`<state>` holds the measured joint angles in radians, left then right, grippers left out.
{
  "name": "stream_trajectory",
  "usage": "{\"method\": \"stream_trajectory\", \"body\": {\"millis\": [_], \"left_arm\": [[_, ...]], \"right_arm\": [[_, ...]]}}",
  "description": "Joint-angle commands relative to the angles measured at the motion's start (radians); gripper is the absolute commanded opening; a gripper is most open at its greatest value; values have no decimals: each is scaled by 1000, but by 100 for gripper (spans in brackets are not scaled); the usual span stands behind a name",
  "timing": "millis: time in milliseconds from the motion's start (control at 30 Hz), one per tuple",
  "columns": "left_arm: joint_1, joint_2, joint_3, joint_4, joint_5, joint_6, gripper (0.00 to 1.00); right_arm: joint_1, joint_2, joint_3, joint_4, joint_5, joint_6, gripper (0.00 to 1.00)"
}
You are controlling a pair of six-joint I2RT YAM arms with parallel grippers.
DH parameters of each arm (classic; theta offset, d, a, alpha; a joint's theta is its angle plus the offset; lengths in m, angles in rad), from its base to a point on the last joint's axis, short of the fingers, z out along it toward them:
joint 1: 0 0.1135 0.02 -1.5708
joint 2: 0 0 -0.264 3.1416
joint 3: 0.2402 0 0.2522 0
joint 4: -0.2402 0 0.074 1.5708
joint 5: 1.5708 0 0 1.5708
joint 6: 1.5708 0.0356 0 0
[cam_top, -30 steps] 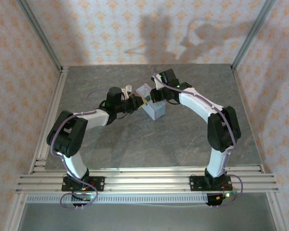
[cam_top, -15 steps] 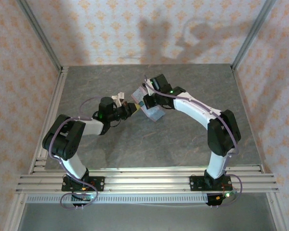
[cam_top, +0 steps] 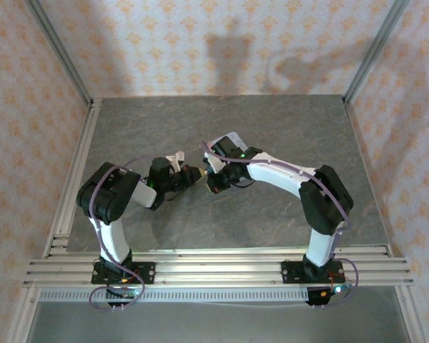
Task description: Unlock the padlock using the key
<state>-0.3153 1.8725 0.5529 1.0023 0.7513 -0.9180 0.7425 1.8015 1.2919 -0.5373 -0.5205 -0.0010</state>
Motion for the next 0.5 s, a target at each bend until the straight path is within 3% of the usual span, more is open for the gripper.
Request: {"method": "stream_trajectory", "body": {"millis": [0, 267, 467], "left_arm": [[-12, 33, 17, 103, -3, 43, 0], [-14, 115, 48, 137, -12, 52, 0], [-19, 123, 65, 127, -2, 60, 0]], "right_arm": [[0, -82, -5, 2, 44, 32, 1], [-21, -177, 75, -70, 331, 173, 11], [-35, -155, 66, -33, 458, 294, 30]]}}
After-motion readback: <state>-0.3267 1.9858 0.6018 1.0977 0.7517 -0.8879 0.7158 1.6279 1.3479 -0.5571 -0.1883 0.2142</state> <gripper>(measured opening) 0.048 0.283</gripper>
